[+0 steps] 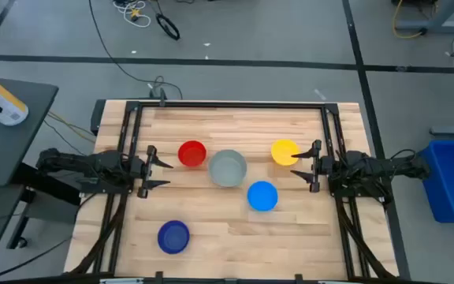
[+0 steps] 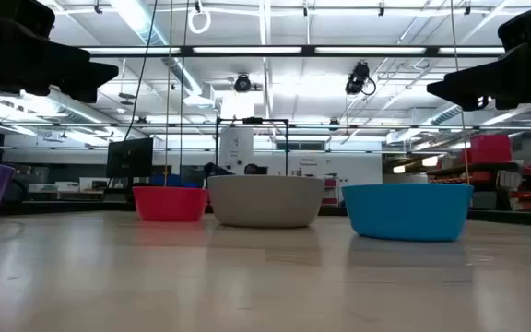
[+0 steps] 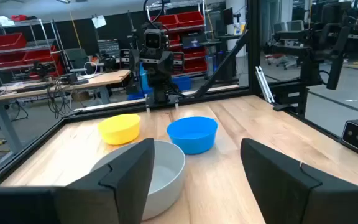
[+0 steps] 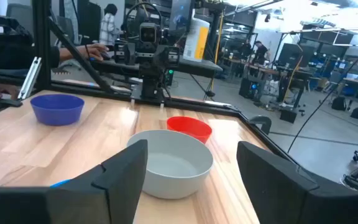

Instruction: Nest bowls inside each other

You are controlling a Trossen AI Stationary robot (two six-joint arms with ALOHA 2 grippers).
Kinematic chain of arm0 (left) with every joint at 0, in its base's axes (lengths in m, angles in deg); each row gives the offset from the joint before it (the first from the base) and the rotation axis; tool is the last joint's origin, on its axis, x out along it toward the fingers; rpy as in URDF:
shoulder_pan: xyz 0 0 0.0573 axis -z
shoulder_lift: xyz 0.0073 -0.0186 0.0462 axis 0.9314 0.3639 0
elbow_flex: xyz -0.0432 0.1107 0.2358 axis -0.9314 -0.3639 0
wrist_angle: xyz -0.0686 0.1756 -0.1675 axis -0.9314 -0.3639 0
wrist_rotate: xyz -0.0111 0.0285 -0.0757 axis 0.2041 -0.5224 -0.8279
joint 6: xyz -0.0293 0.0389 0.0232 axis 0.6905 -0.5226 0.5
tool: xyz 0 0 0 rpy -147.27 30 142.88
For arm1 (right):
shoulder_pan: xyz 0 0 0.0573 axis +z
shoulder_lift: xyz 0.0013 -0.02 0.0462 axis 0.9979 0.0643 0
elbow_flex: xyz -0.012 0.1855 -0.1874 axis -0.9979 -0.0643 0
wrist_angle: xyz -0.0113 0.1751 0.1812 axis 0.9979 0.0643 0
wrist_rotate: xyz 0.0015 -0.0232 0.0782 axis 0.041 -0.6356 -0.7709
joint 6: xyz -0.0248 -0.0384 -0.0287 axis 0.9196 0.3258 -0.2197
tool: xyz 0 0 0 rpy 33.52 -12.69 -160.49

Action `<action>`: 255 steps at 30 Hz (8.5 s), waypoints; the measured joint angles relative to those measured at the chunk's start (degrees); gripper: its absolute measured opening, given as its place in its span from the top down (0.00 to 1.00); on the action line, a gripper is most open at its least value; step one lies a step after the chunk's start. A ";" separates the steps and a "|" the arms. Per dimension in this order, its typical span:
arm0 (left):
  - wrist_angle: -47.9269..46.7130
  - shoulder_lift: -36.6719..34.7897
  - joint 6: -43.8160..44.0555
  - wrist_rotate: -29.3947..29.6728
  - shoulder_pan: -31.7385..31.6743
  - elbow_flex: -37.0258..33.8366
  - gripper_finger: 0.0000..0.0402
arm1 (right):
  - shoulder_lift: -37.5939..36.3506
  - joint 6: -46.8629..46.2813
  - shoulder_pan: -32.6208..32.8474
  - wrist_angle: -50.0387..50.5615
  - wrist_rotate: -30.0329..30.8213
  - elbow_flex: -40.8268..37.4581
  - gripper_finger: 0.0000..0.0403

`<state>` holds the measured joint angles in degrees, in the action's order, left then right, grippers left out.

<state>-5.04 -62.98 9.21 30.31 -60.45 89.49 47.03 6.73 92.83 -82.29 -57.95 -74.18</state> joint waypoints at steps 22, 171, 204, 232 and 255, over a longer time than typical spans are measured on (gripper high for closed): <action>0.00 0.00 0.00 0.00 -0.02 0.01 0.38 | 0.00 0.00 -0.02 -0.02 -0.01 0.00 0.32; 7.28 4.62 5.84 11.17 0.00 0.00 0.38 | 66.70 -27.76 4.55 -7.73 -2.46 23.41 0.38; 7.26 4.62 5.55 10.95 0.00 0.00 0.38 | 66.86 -34.60 4.57 -9.42 1.45 18.13 0.41; 6.73 4.62 5.64 10.94 0.00 0.00 0.38 | 76.63 -35.61 4.55 -18.86 0.99 17.07 0.59; 6.59 4.62 5.62 10.95 0.00 0.00 0.38 | 76.63 -33.50 4.57 -20.34 2.26 17.16 0.99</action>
<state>1.55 -58.37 14.82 41.26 -60.45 89.49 123.66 -26.76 97.40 -102.63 -55.68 -57.02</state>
